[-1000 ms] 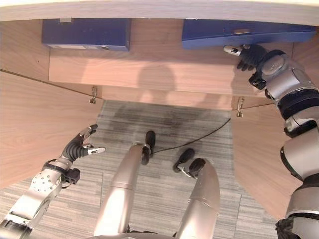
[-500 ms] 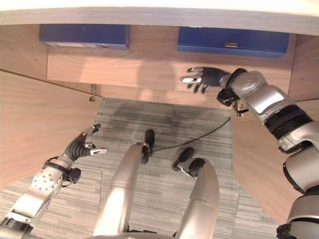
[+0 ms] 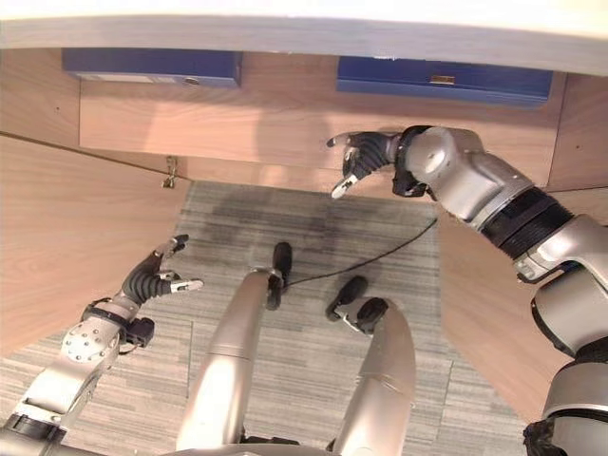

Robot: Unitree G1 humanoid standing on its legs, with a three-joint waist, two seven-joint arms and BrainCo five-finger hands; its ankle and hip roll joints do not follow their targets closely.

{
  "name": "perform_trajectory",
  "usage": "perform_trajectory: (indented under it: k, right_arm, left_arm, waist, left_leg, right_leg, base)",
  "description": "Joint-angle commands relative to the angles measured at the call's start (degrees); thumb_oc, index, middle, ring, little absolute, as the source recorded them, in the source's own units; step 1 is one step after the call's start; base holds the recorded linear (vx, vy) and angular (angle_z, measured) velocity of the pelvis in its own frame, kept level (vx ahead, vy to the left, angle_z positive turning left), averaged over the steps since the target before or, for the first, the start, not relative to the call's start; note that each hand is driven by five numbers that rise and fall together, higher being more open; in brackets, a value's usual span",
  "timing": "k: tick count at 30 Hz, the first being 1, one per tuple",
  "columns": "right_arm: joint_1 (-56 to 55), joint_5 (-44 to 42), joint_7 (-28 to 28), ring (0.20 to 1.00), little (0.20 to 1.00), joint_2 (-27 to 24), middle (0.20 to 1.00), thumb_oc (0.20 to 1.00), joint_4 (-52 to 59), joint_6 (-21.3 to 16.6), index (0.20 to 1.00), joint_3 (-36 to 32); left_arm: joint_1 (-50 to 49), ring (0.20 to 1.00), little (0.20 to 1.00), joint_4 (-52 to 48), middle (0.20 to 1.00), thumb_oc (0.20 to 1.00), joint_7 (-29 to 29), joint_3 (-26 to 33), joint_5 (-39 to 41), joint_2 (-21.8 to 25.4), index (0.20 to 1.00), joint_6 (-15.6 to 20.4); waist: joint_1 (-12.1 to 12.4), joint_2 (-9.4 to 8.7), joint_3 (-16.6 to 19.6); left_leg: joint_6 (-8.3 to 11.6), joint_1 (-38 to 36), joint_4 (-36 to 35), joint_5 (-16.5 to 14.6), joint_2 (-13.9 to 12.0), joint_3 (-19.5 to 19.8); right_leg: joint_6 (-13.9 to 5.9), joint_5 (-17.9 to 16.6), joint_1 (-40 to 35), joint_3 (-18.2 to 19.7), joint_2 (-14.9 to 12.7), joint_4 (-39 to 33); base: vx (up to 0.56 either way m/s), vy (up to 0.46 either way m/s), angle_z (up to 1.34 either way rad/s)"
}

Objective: Put the empty folder in the office cabinet

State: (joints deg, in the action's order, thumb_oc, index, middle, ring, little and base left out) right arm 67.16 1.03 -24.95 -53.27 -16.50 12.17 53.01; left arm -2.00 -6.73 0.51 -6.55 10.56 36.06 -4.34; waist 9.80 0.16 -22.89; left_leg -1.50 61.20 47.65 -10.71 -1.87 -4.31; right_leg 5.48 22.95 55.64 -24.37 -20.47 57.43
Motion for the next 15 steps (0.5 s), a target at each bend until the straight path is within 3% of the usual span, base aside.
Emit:
perform_trajectory:
  k: [1,4,9,11,15]
  right_arm:
    - [-4.92,4.65,-6.34,1.0,1.0,3.84,1.0,1.0,-0.79,0.61,1.0,6.15]
    - [-7.84,6.59,-5.69,1.0,1.0,8.95,1.0,1.0,-4.3,0.47,1.0,5.16]
    - [-10.07,8.16,-5.12,1.0,1.0,13.02,1.0,1.0,-7.34,-0.22,1.0,5.72]
    - [-13.23,7.89,-2.52,1.0,1.0,17.31,1.0,1.0,-13.82,-1.28,1.0,5.15]
    - [-17.32,4.76,1.81,1.0,1.0,22.4,1.0,1.0,-23.16,-1.92,1.0,2.29]
  left_arm:
    - [-1.1,1.0,1.0,-4.57,1.0,1.0,-0.54,3.49,-2.11,0.56,1.0,0.71]
    - [0.22,1.0,1.0,-2.34,1.0,1.0,-0.22,2.45,-3.09,1.5,1.0,0.69]
    - [1.3,1.0,1.0,3.07,1.0,1.0,0.69,-0.52,-4.33,2.98,1.0,1.29]
    - [2.26,1.0,1.0,12.9,1.0,1.0,1.49,-4.47,-5.06,2.29,1.0,1.13]
    - [2.82,1.0,1.0,22.11,1.0,1.0,1.97,-7.34,-6.0,0.79,1.0,1.25]
  waist:
    - [1.7,-0.71,-2.92]
    - [2.26,-1.26,-2.21]
    - [2.23,-2.28,-1.34]
    - [1.96,-2.7,-0.21]
    - [1.69,-2.78,0.87]
  left_leg:
    - [0.29,-4.59,-3.59,-4.42,-2.9,0.39]
    - [1.33,-10.63,-11.44,-1.38,-3.0,0.08]
    - [2.44,-20.7,-22.42,3.14,-3.26,-0.23]
    - [3.35,-29.16,-32.18,7.26,-3.44,-0.92]
    - [4.1,-34.8,-38.54,10.41,-3.73,-2.22]
  right_leg:
    - [-6.76,-6.39,-5.93,0.6,-2.81,-9.51]
    - [-8.68,-9.89,-11.24,-1.4,-1.07,-16.9]
    - [-10.39,-14.84,-20.5,-3.3,1.9,-27.26]
    - [-11.1,-17.85,-27.45,-3.99,4.76,-35.89]
    - [-11.32,-19.69,-32.17,-4.18,7.21,-41.99]
  base:
    - [-0.02,-0.038,-0.04]
    - [-0.01,-0.055,-0.01]
    - [0.01,-0.054,-0.03]
    - [0.05,-0.088,-0.11]
    - [0.02,-0.045,-0.24]
